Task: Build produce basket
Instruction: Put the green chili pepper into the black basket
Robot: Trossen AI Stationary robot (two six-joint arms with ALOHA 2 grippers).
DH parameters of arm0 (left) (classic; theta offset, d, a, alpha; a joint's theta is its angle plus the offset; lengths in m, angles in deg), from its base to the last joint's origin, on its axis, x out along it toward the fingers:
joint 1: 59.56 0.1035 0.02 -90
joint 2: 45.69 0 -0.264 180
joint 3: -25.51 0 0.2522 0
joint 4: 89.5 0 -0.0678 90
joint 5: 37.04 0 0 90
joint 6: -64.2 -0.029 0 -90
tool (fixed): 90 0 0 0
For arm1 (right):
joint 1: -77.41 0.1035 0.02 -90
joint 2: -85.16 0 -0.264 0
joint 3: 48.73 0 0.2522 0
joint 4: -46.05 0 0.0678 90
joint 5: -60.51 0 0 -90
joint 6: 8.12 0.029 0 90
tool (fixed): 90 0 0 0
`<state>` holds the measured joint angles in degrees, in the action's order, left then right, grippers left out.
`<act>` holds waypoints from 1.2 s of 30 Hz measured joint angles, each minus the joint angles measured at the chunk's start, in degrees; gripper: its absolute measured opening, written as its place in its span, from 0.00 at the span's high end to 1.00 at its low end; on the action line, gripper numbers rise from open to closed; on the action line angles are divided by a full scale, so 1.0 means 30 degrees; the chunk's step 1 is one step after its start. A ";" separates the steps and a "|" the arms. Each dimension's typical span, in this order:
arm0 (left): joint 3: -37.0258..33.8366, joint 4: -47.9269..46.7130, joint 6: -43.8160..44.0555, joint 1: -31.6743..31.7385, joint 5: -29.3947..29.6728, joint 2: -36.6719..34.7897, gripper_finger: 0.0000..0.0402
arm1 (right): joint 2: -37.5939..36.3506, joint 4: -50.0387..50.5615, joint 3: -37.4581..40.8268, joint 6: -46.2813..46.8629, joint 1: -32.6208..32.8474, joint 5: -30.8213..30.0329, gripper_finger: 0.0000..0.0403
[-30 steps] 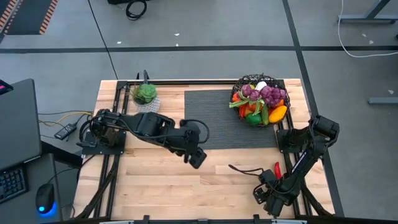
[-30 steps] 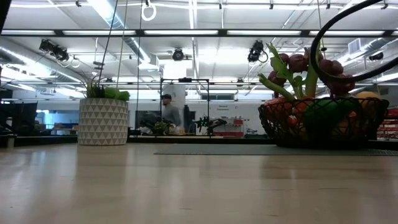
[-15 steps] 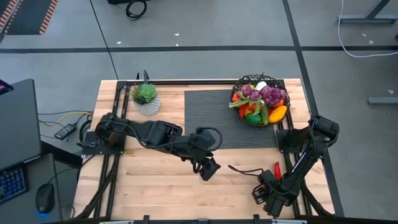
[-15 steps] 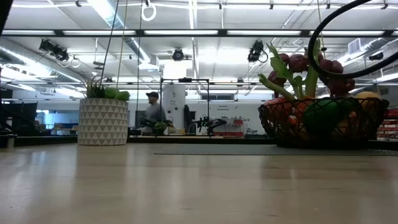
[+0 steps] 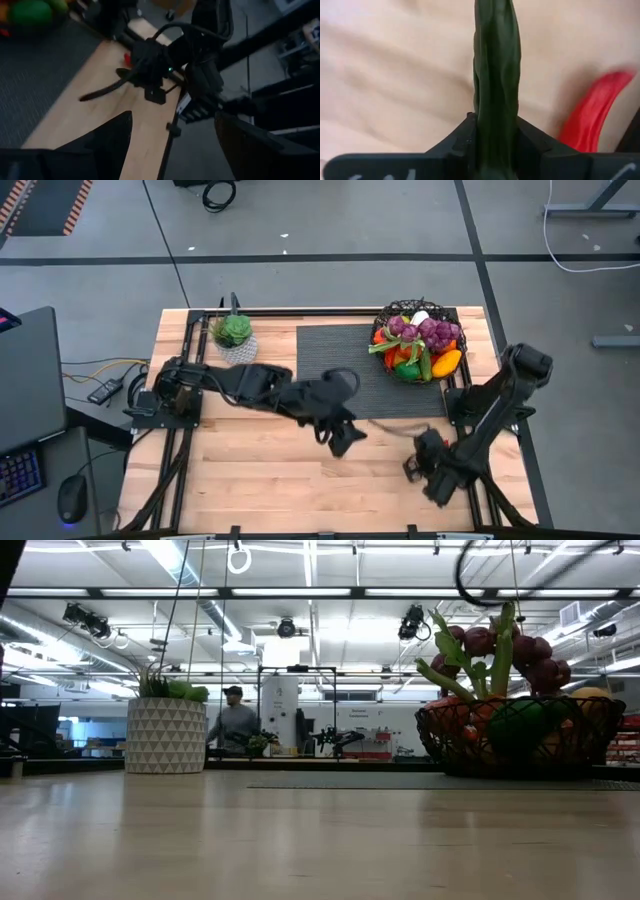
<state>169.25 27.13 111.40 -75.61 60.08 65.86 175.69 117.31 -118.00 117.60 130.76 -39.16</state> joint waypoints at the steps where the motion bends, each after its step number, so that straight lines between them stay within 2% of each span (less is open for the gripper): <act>1: 0.0000 0.0129 -0.0084 0.0221 -0.0054 -0.0098 0.28 | -0.0635 0.0745 -0.0024 -0.0019 -0.0321 -0.0444 0.74; 13: 0.0036 0.1239 -0.2184 0.2855 -0.2668 -0.1443 0.28 | -0.9106 1.0828 -0.0036 -0.0275 -0.5575 -0.5311 0.74; 17: 0.0029 0.1808 -0.1315 0.3867 -0.4430 -0.1618 0.28 | -1.1227 1.0825 0.0138 -0.1497 -0.7589 -0.6855 0.74; 22: 0.0029 0.4264 -0.0921 0.4957 -0.8598 -0.1647 0.28 | -1.2340 1.0645 0.0146 -0.2607 -0.9750 -0.7055 0.74; 36: 0.0007 0.4573 -0.1221 0.7026 -0.9261 -0.1734 0.28 | -1.1744 0.7626 0.0146 -0.4947 -1.4797 -0.7417 0.74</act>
<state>169.27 40.85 107.73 -54.53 32.29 60.65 140.46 140.18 -117.56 102.76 86.37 -61.41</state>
